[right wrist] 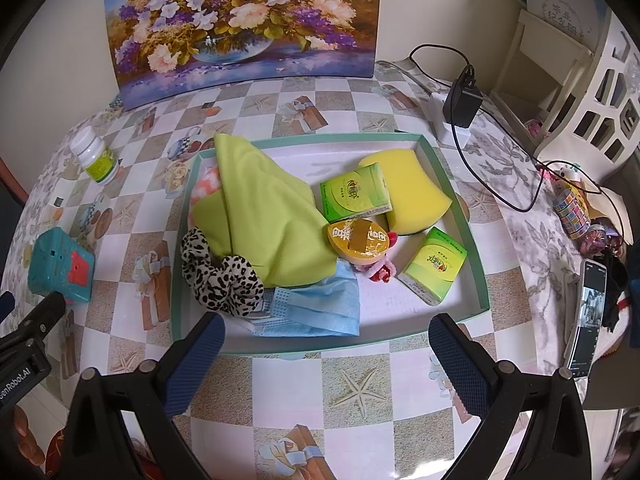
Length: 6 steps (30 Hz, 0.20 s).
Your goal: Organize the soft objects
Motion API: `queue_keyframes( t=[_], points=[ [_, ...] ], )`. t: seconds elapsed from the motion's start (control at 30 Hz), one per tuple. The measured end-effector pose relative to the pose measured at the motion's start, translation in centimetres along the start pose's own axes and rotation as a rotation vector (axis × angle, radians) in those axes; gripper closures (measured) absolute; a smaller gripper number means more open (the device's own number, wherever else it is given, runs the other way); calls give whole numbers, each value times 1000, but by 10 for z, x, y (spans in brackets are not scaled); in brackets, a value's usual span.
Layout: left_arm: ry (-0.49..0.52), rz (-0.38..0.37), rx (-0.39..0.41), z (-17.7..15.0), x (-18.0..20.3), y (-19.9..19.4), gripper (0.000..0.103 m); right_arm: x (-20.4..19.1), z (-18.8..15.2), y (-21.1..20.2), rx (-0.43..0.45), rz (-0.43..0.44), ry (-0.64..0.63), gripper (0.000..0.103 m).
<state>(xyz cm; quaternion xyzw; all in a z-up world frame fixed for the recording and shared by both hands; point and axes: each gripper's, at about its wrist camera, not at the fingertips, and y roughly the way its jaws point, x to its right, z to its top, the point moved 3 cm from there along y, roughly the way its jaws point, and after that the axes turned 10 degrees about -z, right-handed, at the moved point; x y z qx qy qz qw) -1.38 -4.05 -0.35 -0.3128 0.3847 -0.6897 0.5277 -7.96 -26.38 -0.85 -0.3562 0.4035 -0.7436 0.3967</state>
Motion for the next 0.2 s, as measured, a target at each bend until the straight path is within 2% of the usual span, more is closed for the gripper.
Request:
queue_keyframes(
  t=[0.2],
  points=[
    [-3, -6, 1, 1, 0, -1, 0, 0, 0, 0, 0, 0, 0, 0]
  ],
)
